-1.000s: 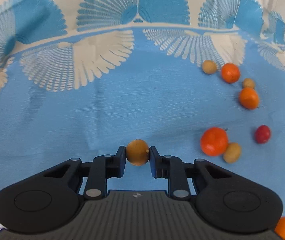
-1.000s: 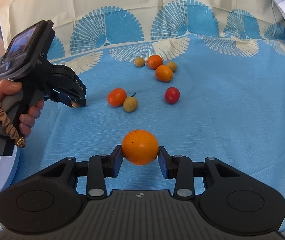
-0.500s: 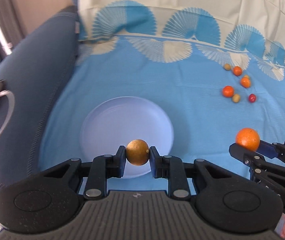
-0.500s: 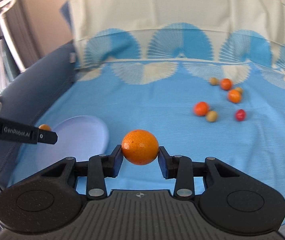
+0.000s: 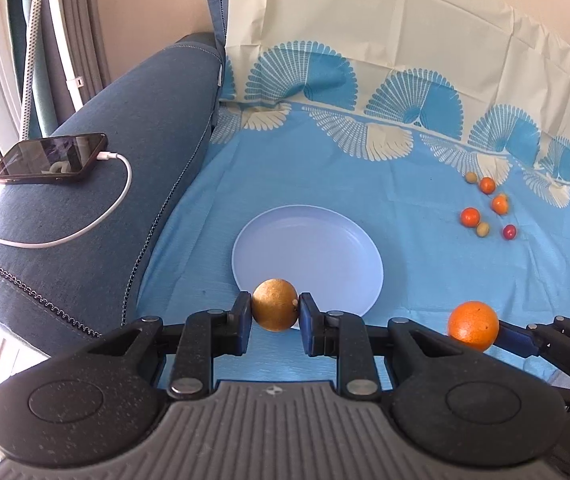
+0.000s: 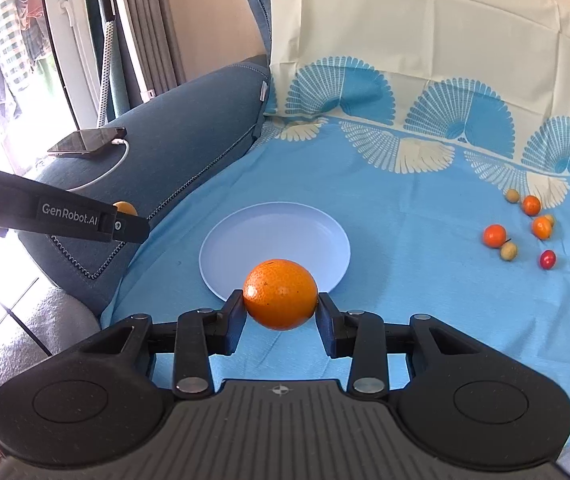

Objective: Organize fruits
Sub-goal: 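Carry the yellow-brown fruit over the plate while the right tool carries the orange there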

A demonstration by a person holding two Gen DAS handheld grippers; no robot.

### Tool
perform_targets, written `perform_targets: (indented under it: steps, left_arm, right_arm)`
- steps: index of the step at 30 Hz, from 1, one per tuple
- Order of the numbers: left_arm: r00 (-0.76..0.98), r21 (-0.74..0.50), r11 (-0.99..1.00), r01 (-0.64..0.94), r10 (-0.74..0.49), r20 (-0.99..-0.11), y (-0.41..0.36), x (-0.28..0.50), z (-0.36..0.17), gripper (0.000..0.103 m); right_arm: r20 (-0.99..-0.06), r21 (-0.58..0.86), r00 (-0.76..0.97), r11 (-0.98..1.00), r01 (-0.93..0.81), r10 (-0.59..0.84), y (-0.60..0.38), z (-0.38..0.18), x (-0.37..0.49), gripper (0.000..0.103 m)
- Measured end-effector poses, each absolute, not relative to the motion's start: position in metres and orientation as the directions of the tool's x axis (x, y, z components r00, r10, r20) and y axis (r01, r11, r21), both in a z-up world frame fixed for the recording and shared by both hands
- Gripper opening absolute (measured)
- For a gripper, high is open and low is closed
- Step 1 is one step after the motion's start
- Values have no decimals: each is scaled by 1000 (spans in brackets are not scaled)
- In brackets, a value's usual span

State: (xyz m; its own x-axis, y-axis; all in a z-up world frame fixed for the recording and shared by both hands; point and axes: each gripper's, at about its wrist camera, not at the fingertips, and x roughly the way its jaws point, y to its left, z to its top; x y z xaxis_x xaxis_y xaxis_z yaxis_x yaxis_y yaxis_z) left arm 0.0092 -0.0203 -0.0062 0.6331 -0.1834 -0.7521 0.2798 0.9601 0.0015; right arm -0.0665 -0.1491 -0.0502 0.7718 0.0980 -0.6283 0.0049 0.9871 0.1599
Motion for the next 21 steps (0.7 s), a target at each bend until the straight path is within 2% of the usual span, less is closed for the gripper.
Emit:
perform_targets:
  steps: [21]
  left_arm:
    - [634,-7,963,269,-182,-752,-21,22,-9,27]
  right_arm:
    - [-647,150,757,988,18,85,-156,-55,-60,40]
